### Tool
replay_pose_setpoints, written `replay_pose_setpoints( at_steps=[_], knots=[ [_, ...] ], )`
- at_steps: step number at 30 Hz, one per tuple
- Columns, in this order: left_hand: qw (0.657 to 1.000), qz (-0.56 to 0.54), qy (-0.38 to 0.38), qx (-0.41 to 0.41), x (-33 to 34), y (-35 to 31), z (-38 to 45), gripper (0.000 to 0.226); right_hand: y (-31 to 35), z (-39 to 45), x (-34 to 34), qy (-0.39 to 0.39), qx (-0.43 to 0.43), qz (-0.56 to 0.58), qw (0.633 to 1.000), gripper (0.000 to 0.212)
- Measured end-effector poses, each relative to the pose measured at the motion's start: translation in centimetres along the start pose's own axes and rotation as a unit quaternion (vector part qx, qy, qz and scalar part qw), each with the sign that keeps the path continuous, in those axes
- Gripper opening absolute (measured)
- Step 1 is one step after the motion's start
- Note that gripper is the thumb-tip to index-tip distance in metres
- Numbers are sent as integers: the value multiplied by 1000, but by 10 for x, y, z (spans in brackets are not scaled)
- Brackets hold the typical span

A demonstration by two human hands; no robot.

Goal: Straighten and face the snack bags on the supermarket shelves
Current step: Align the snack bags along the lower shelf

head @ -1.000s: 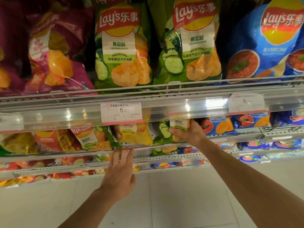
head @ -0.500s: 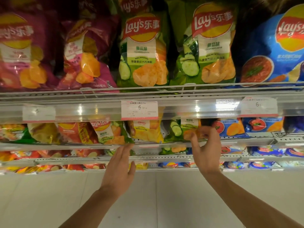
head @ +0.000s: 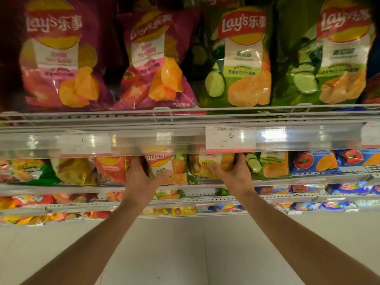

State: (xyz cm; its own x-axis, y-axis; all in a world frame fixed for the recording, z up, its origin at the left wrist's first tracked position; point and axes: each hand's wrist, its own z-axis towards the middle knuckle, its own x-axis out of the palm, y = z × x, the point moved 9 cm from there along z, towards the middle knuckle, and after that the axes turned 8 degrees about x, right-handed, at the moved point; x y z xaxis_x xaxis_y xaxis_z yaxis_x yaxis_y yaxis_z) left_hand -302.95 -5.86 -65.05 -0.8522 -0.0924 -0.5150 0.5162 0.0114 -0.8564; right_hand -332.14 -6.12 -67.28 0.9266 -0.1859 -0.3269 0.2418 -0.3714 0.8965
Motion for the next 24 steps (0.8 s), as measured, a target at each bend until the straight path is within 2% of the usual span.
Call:
replay_pose_setpoints(
  at_steps=[4,7,13,24],
  knots=[
    [997,-28,63,-37,16,16,21,69,-3,21,14,12,23,-39,999,101],
    [994,-56,86,-45,26,24,28,72,-6,29,17,6,25,-40,999,107],
    [993,-81,61,-56,21,31,30,75,-5,26,16,-44,12,-56,997,97],
    [992,-78,16,-94,1,36,24,79,20,1,11,-70,-6,-97,993,80]
  ],
)
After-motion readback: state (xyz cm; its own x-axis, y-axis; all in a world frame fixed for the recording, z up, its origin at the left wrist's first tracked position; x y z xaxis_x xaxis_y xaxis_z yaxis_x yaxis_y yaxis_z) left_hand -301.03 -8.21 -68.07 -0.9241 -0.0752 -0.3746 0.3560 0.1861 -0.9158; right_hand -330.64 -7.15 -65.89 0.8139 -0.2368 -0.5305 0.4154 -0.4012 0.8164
